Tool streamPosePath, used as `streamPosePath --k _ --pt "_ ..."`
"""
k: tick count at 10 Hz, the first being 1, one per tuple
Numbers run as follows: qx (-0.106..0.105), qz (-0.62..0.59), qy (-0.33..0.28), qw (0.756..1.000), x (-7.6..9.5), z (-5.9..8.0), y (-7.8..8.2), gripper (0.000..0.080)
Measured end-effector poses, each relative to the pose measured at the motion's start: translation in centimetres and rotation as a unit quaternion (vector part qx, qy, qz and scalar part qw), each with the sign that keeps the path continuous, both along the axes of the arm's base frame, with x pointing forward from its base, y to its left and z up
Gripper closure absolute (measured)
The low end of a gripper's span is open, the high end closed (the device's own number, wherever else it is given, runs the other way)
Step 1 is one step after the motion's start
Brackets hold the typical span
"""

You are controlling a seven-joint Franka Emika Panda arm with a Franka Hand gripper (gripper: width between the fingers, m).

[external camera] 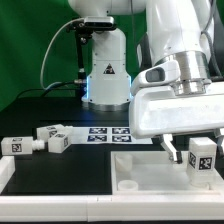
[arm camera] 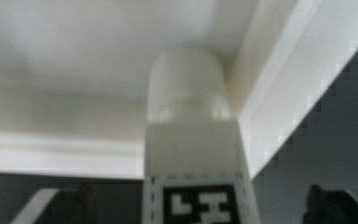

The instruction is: Assemble one leg

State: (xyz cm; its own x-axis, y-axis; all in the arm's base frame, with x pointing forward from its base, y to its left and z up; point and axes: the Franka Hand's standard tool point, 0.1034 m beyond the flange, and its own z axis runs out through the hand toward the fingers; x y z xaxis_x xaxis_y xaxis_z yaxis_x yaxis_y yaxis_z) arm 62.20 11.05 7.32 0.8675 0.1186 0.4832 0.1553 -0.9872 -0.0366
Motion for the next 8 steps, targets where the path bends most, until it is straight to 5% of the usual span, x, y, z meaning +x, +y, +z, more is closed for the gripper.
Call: streamPosePath --k 2,4,8 --pt "0.002 0.003 0.032 0.999 0.4 1.0 0.0 0.0156" --pt "0.006 0.008 0.126 0.992 0.8 1.3 0.0 0.0151" --pt "0.01 0.009 0.242 0.97 1.7 0.2 0.1 0.015"
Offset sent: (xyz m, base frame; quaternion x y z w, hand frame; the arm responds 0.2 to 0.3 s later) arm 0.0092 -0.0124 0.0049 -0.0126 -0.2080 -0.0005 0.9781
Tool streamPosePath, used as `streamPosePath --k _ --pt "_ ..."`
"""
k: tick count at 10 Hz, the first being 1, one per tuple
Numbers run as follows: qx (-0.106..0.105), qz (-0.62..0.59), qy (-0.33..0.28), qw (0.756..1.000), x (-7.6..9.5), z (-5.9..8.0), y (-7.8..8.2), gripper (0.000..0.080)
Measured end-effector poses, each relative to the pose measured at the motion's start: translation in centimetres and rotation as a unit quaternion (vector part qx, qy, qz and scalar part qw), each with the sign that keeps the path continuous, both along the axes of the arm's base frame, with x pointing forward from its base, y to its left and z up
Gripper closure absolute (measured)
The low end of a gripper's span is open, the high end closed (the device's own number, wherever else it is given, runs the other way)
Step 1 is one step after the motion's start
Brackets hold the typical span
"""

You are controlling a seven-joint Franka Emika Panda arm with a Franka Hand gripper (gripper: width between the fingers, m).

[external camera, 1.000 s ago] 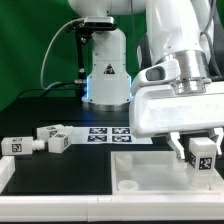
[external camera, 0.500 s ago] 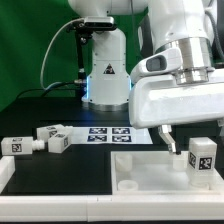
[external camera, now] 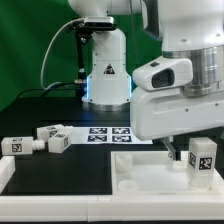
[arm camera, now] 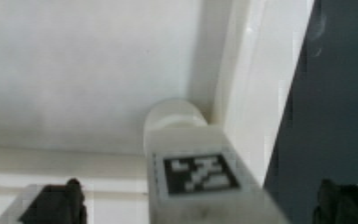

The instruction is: Assemble one leg

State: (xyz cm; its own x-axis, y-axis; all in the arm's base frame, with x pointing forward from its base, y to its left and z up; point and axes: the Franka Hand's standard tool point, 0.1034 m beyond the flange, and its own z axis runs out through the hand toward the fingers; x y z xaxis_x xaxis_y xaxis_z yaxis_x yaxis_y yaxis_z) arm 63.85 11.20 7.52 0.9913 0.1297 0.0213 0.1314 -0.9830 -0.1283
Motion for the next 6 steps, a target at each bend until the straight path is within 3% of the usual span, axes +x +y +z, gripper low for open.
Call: streamPosePath --k 2,3,4,5,6 --pt "0.001 -0.01 0.003 1.0 -0.06 -0.28 0.05 0.015" --pt "0.001 -0.014 0.004 1.0 -0.08 -0.31 0.05 0.0239" --pt "0.002 -0.046 0.008 0.999 -0.09 -0.32 0.11 0.0239" --pt "0.001 -0.075 0.012 0.997 -0.08 -0.31 0.06 0.0439" --pt "0.001 -0.102 0.015 0.995 -0.06 -0.34 -0.11 0.0515"
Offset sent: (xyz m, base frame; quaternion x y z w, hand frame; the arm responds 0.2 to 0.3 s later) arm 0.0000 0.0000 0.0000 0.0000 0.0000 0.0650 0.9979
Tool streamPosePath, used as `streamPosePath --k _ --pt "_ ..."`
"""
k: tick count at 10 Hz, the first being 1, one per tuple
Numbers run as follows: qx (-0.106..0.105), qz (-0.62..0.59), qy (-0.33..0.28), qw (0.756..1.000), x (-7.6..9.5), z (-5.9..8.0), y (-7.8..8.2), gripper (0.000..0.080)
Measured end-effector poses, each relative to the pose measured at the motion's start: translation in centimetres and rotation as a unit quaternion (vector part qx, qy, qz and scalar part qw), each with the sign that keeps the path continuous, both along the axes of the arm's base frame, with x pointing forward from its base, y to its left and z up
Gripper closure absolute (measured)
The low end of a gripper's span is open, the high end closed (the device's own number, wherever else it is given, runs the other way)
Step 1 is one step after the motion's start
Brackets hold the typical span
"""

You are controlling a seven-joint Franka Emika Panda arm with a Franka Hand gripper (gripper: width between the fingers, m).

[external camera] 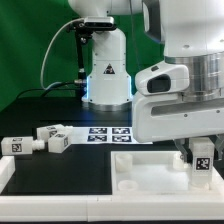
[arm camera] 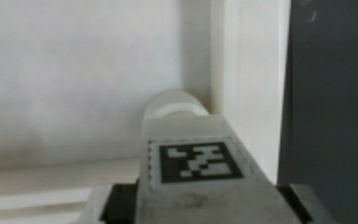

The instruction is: Assemble one leg

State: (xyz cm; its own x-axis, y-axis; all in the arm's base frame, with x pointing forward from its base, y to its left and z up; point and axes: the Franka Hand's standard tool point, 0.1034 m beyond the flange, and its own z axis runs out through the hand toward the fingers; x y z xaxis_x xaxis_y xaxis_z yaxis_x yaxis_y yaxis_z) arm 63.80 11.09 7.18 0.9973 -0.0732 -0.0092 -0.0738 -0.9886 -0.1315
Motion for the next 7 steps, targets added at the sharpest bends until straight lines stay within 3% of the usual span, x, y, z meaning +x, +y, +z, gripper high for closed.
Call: streamPosePath --k 2,4,6,7 --pt "-0.001 -0.09 0.011 0.996 0.04 0.0 -0.02 0.0515" --pt "-0.006 -0.215 0.026 0.976 -0.03 -0.09 0.03 0.0515" --pt "-0.014 -0.374 0.038 0.926 -0.14 -0.16 0.28 0.0515" --pt "-0.01 -0.455 0.049 0.889 -0.17 -0.2 0.38 0.0515"
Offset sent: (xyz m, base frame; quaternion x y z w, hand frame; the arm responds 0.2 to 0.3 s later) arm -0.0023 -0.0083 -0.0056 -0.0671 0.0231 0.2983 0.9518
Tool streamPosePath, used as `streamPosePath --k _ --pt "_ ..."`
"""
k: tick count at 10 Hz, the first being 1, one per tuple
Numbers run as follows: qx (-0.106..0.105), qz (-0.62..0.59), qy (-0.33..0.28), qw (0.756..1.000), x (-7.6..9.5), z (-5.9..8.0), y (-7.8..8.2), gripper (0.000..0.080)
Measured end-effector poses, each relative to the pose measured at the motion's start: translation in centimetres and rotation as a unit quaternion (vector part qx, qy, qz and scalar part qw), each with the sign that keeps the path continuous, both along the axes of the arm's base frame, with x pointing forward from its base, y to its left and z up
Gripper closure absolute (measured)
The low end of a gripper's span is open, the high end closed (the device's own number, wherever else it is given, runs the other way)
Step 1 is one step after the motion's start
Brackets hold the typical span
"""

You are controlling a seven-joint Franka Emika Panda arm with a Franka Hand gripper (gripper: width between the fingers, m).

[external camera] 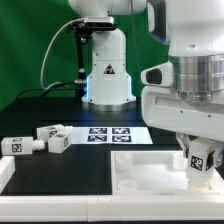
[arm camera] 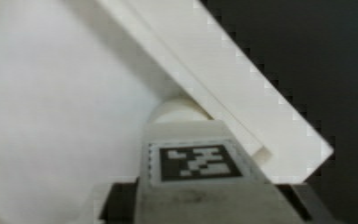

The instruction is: Assemble one leg

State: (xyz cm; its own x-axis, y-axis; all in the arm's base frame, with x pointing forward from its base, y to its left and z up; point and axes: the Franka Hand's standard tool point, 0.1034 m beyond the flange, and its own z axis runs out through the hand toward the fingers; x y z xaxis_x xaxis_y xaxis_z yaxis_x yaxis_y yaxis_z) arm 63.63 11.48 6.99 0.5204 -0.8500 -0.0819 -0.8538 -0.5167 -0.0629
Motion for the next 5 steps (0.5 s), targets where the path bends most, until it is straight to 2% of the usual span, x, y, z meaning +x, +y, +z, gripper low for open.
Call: streamPosePath --k 2,5 --pt "0.012 -0.108 0.012 0.994 -0.01 -0.01 0.43 0.0515" --pt "0.012 -0.086 0.007 0.996 0.01 -0.02 0.54 0.0515"
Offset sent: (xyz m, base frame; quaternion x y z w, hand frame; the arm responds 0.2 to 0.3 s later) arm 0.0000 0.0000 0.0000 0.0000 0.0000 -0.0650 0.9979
